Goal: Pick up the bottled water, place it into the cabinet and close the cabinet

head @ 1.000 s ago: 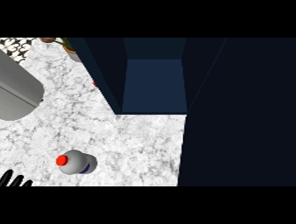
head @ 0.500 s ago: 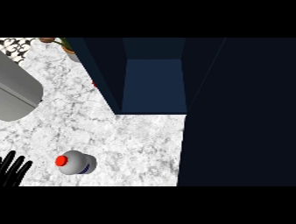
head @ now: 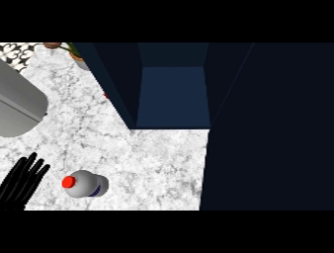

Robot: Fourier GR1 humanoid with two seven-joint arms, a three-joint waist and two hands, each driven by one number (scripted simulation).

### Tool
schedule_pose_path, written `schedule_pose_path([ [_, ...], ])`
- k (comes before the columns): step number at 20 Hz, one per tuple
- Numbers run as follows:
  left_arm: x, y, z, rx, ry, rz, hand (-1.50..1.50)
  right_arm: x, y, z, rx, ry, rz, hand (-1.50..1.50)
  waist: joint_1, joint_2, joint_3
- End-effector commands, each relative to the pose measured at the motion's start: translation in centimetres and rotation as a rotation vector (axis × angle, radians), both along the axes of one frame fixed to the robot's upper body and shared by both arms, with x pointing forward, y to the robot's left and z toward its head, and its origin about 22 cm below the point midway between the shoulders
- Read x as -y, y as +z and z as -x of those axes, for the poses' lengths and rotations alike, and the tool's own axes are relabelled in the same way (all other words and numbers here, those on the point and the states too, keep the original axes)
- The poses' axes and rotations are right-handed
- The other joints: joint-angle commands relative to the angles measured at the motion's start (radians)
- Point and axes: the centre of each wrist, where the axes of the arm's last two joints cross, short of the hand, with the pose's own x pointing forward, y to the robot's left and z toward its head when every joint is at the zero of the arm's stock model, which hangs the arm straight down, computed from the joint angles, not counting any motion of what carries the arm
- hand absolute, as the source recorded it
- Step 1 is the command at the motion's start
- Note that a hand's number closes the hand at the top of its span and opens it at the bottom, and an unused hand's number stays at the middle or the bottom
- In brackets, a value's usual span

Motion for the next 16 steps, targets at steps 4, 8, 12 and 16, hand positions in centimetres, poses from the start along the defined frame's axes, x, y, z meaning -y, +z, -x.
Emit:
schedule_pose_path([
  [4, -0.2, -2.3, -2.3, -0.065, -0.013, -0.003, -1.5, 1.7, 0.2, 0.6, 0.0, 0.0, 0.017, -1.5, 0.001, 0.0, 0.0],
  [8, 1.4, -6.7, -4.0, -0.131, 0.005, 0.028, -1.5, 0.6, -1.0, 1.4, 0.006, 0.024, -0.004, -1.5, -0.007, 0.001, 0.0],
  [12, 0.5, -8.6, -4.0, -0.145, 0.002, 0.024, -1.5, 0.7, -1.5, 1.2, 0.005, -0.001, -0.009, -1.5, -0.002, 0.001, 0.0],
  [16, -3.0, -9.0, -5.2, -0.188, 0.001, 0.077, -1.5, -0.2, -1.3, 1.1, -0.001, 0.01, -0.006, -1.5, -0.003, 0.001, 0.0],
])
